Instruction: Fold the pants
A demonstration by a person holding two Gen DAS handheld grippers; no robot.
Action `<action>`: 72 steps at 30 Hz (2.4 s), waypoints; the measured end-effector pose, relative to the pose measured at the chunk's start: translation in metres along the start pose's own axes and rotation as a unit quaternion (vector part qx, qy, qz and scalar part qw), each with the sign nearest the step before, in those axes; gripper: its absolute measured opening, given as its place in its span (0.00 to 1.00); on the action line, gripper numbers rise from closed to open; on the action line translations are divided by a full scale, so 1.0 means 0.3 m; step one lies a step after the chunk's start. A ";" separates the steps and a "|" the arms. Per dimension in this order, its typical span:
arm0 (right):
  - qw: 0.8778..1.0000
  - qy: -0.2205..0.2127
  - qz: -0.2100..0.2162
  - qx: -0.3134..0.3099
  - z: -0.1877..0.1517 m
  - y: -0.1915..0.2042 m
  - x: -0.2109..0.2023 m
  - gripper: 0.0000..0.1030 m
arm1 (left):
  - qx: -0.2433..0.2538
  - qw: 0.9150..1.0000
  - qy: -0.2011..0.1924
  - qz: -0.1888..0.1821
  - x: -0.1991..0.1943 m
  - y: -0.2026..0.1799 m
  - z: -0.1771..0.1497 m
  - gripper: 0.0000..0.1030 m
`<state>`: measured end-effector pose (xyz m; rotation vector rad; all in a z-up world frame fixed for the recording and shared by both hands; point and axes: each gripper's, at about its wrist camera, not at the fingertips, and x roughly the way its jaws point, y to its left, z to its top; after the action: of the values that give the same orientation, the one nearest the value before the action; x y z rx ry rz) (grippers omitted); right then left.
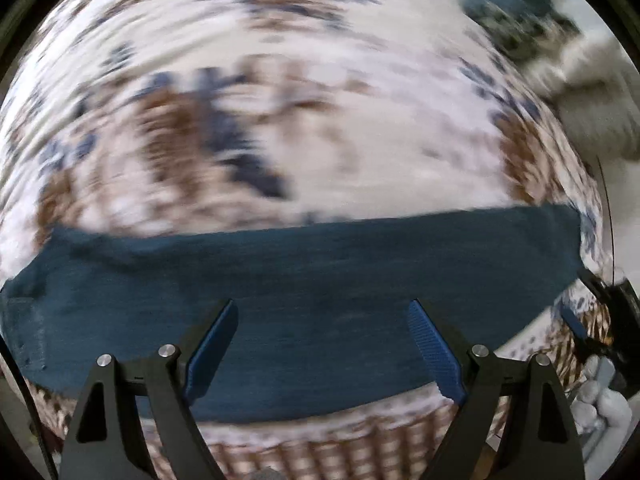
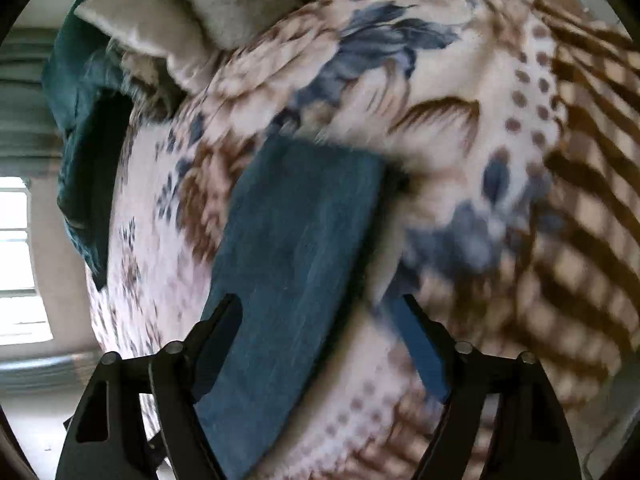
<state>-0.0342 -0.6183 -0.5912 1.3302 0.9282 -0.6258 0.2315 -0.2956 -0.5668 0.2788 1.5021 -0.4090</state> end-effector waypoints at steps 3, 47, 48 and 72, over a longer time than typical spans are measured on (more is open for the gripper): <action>0.999 0.002 0.040 -0.003 0.076 -0.045 0.085 0.72 | 0.030 1.000 0.001 -0.003 0.086 -0.139 0.026 0.84; 0.958 0.068 0.165 -0.223 -0.484 0.702 0.073 0.07 | -0.155 0.987 -0.021 0.022 -0.104 0.481 -0.204 1.00; 0.956 0.082 0.171 -0.223 -0.548 0.721 0.104 0.07 | -0.163 0.986 -0.020 0.028 -0.108 0.520 -0.237 1.00; 0.911 0.209 0.034 -0.353 -1.295 0.903 0.428 0.85 | -0.306 0.951 -0.033 -0.031 -0.137 1.150 -0.476 1.00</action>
<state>0.1776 -0.1776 -0.5503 0.8315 1.2905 0.0831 0.2492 0.0797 -0.5587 -0.2718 1.4980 0.0126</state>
